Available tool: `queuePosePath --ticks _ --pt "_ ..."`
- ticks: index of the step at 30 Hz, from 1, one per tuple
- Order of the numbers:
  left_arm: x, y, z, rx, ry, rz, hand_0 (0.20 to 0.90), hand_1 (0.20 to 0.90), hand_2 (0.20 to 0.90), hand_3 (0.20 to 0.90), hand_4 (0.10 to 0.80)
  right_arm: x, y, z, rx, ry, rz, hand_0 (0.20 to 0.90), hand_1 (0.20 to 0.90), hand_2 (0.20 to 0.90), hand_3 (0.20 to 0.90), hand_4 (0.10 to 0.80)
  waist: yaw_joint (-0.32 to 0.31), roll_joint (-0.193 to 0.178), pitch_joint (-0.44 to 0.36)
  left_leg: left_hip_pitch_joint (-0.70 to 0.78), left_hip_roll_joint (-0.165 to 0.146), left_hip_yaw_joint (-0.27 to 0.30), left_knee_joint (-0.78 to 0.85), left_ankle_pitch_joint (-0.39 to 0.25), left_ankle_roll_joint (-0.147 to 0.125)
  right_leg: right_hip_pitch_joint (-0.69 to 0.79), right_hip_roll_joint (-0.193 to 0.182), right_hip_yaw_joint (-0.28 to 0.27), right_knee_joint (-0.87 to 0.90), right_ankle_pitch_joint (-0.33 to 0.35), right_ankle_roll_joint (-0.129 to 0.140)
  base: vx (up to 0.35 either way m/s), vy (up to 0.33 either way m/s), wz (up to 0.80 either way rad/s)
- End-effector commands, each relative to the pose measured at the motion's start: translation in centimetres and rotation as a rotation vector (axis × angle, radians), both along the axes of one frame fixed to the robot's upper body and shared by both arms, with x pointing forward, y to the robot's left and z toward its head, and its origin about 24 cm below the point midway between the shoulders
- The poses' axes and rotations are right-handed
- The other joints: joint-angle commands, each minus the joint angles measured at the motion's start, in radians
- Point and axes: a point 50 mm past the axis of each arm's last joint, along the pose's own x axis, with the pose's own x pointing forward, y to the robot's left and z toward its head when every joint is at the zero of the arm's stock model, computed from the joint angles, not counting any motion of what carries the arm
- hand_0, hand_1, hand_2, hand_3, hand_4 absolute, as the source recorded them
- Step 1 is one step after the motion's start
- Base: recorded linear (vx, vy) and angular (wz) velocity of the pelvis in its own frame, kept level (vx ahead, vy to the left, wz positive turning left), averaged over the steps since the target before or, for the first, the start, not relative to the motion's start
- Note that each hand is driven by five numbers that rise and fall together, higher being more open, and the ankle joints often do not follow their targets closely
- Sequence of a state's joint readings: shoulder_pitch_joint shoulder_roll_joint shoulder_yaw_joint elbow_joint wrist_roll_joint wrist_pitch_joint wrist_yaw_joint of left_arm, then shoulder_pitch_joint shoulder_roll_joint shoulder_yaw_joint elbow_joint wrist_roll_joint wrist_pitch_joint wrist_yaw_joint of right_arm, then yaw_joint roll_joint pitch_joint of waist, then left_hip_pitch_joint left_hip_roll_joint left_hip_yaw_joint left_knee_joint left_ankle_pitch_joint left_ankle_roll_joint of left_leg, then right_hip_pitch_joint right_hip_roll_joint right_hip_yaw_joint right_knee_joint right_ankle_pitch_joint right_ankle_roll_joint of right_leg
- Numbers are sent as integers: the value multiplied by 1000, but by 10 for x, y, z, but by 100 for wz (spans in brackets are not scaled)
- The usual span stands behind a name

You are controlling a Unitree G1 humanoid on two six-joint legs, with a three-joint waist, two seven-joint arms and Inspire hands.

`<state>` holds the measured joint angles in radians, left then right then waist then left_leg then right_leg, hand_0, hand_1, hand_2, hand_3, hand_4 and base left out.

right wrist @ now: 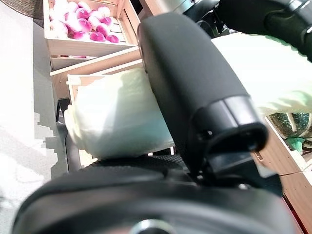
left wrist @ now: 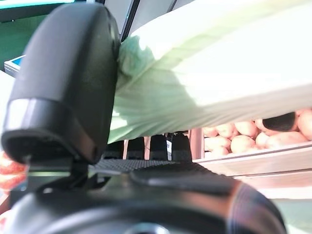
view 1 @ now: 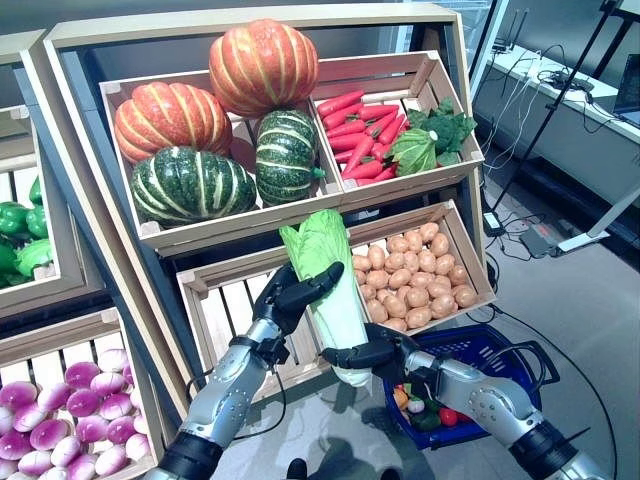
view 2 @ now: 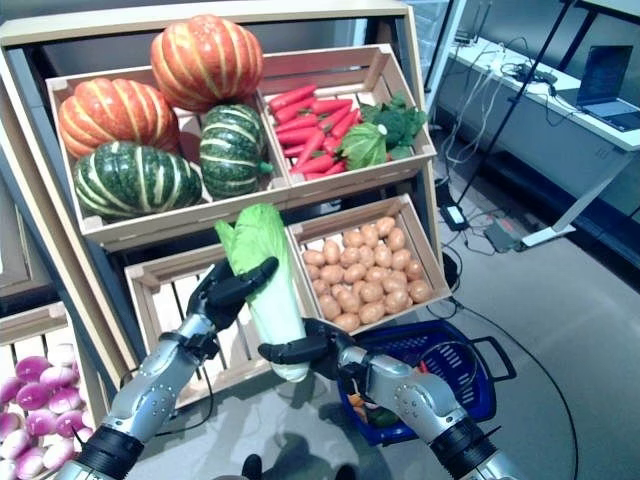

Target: Put vegetables into the basket

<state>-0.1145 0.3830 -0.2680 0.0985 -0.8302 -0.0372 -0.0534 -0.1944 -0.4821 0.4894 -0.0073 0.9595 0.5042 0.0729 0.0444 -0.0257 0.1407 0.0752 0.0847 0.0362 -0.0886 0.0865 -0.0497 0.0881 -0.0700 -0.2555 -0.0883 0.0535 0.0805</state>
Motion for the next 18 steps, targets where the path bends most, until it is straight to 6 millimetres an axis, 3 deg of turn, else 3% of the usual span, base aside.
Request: queuePosePath --ticks 1,6,7,8,9,18 --pt "12 -17 27 -14 -175 -99 300 300 300 300 400 28 26 74 378 -240 2 300 300 300 300 400 10 -33 -63 9 -21 6 1 -74 -24 30 -44 0 1 3 46 0 0 0" --pt "12 -20 33 -26 -206 -109 300 300 300 300 400 32 21 75 407 -250 -71 300 300 300 300 400 8 -32 -60 4 -20 7 1 -73 -22 26 -42 1 1 2 44 0 0 0" --pt "12 -20 34 -22 -215 -107 415 415 415 415 477 33 19 75 409 -259 -88 300 300 300 300 400 8 -32 -59 4 -20 7 1 -73 -22 26 -42 1 1 2 43 0 0 0" --pt "12 -19 35 -24 -221 -105 853 853 853 853 769 34 16 76 411 -268 -109 300 300 300 300 400 7 -32 -57 4 -19 8 1 -74 -22 26 -42 0 1 1 43 0 0 0" --pt "11 -19 37 -32 -224 -106 900 900 900 900 800 35 13 77 413 -284 -136 300 300 300 300 400 7 -31 -56 4 -19 7 1 -75 -22 25 -42 1 1 1 43 0 0 0" --pt "9 -10 36 -16 -216 -99 900 900 900 900 800 41 -27 86 385 -403 -331 300 300 300 300 400 -8 -29 -54 5 -16 18 1 -78 -17 21 -38 10 1 0 43 -1 0 0"
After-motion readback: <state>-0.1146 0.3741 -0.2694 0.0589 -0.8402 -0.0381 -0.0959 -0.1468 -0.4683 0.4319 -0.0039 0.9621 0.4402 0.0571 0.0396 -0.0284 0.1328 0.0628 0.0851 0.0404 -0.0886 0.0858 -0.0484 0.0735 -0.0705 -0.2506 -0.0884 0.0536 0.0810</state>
